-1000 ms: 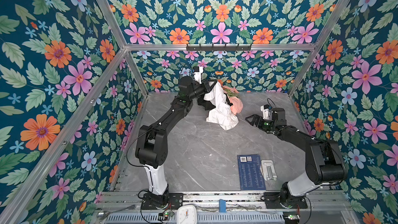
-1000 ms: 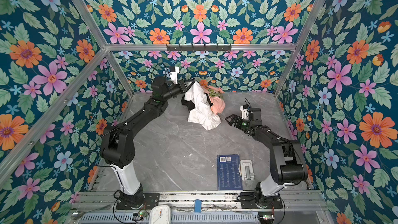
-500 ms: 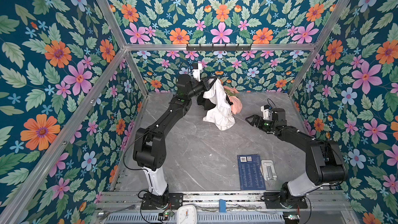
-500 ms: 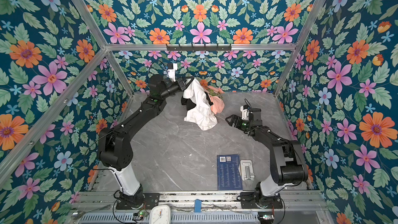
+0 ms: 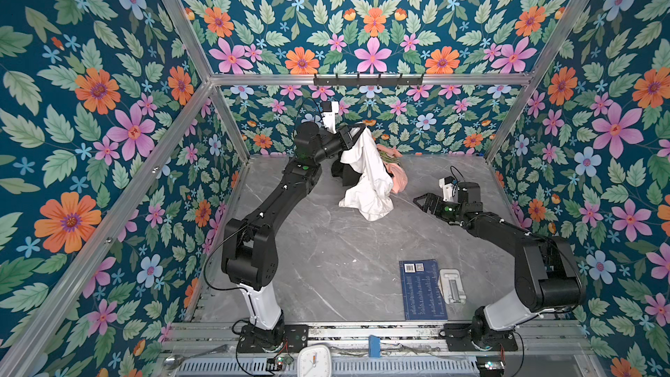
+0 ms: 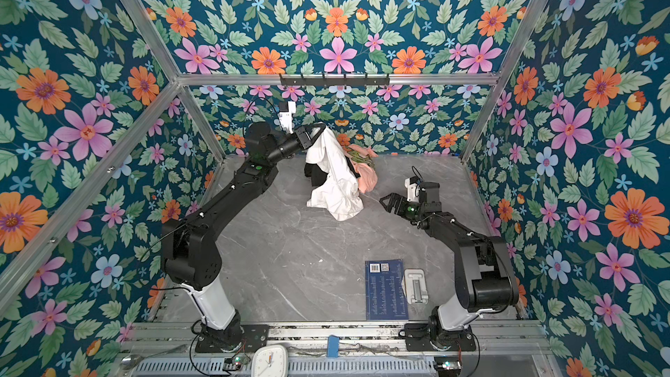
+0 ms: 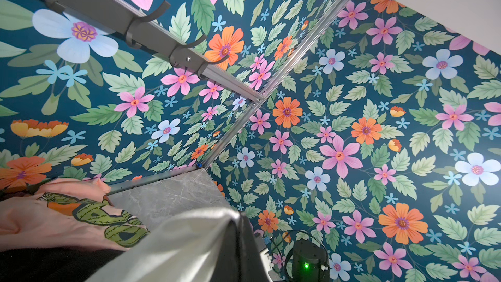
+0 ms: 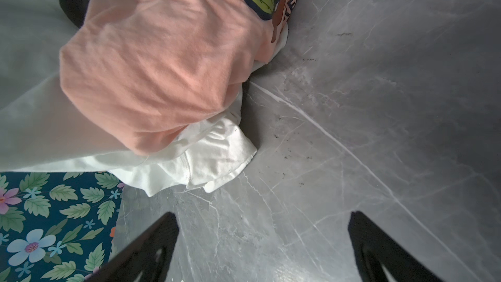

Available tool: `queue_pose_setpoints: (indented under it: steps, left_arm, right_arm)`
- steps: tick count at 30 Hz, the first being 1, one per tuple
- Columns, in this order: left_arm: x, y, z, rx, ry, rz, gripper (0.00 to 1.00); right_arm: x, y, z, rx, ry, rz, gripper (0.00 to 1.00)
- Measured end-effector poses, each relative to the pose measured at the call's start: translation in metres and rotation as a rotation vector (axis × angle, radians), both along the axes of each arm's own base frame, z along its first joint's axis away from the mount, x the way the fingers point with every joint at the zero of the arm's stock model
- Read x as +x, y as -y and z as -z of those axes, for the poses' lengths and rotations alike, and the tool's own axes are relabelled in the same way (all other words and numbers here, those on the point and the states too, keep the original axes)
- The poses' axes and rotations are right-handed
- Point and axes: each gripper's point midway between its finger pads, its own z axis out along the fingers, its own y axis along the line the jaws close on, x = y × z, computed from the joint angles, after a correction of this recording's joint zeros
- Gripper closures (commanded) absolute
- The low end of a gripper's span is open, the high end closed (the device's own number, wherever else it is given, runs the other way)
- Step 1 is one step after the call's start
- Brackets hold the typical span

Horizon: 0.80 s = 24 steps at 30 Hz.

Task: Pick out a specific cloth from the pile
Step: 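Lift the white shirt upward with the left gripper out of the pile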

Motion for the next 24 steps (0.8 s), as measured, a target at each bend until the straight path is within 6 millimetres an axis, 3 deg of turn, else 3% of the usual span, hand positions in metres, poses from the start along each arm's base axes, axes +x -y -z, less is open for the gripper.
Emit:
queue_pose_setpoints:
  steps: [24]
  left_arm:
    - [-0.018,-0.004,-0.038,-0.054,0.050,0.036,1.00]
  right_arm:
    - [-0.002,0.001,-0.001,-0.002,0.003,0.003,0.01]
